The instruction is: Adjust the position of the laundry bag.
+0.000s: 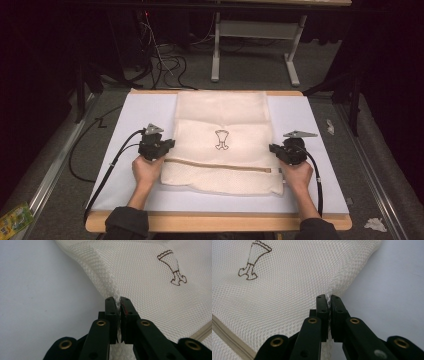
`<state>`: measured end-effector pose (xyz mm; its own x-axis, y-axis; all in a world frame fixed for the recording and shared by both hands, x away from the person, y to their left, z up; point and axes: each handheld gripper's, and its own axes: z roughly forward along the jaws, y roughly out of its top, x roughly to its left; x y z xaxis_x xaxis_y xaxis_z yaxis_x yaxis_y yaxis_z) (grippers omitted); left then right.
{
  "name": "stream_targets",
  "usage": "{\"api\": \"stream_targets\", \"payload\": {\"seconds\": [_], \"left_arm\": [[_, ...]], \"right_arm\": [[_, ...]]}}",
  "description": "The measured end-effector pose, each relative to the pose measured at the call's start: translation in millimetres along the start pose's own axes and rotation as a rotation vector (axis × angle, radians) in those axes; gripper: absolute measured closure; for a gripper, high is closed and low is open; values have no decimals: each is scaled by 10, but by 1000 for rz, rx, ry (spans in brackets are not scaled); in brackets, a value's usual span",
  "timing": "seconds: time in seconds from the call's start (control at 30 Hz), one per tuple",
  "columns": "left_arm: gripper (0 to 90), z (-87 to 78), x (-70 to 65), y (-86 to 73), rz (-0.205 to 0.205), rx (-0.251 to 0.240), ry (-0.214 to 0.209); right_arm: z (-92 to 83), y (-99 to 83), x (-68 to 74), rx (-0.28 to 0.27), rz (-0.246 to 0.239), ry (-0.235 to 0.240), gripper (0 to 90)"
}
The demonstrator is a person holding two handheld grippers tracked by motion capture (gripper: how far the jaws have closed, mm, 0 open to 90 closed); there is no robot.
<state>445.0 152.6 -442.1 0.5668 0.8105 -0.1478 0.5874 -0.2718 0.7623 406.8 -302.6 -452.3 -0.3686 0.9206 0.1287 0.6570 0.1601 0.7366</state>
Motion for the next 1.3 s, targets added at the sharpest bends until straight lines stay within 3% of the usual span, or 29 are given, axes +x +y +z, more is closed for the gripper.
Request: {"api": "stream_targets", "payload": {"seconds": [0.47, 0.67, 1.1, 1.3], "left_arm": [[847, -55, 74, -101, -5, 7, 37], [841, -14, 92, -153, -17, 16, 43], [839, 2, 69, -186, 14, 38, 62], [838, 14, 79, -214, 6, 38, 60]], "right_arm": [[89, 34, 129, 3, -15, 12, 874], [109, 23, 135, 14, -14, 9, 870], [130, -21, 151, 19, -14, -5, 866], [125, -26, 150, 21, -15, -8, 862]]}}
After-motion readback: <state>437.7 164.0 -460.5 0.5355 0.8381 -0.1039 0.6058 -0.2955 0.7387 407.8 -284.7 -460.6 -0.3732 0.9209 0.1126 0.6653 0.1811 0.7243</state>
